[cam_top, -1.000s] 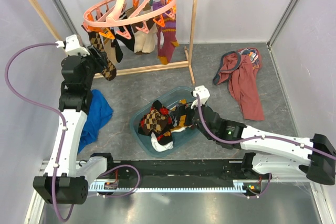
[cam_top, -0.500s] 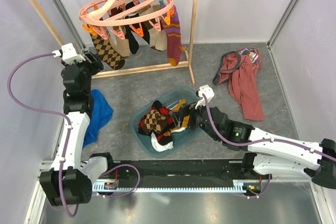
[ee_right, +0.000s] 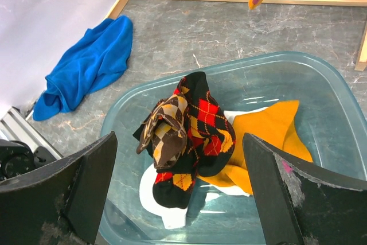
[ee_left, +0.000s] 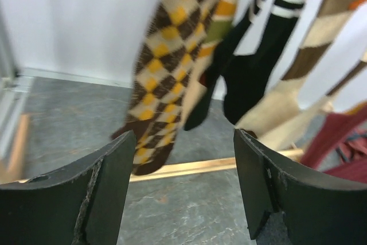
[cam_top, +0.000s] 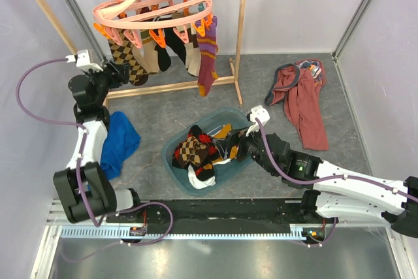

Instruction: Remove the socks clipped to the hanger

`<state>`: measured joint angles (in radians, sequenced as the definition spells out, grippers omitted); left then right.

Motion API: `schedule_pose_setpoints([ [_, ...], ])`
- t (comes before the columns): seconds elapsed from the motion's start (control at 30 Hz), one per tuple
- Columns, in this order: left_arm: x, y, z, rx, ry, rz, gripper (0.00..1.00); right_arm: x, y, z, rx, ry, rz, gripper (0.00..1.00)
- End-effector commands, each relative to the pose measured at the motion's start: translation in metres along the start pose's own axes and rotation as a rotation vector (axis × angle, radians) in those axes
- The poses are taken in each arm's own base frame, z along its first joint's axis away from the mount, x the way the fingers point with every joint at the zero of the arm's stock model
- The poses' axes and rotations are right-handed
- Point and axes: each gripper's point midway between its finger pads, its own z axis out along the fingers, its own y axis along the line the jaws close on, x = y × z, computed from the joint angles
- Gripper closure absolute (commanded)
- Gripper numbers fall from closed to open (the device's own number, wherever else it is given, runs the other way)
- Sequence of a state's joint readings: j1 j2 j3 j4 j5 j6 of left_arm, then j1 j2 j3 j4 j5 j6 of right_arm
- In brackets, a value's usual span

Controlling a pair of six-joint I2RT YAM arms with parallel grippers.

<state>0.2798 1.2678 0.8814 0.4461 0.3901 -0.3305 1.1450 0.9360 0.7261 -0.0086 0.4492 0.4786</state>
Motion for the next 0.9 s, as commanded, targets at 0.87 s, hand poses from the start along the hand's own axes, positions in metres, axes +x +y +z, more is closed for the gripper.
schedule_pose_setpoints([
  [0.87, -0.029, 0.047, 0.037, -0.151, -0.123, 0.123, 0.2, -0.012, 0.007, 0.018, -0.022, -0.053, -0.173, 0.02],
])
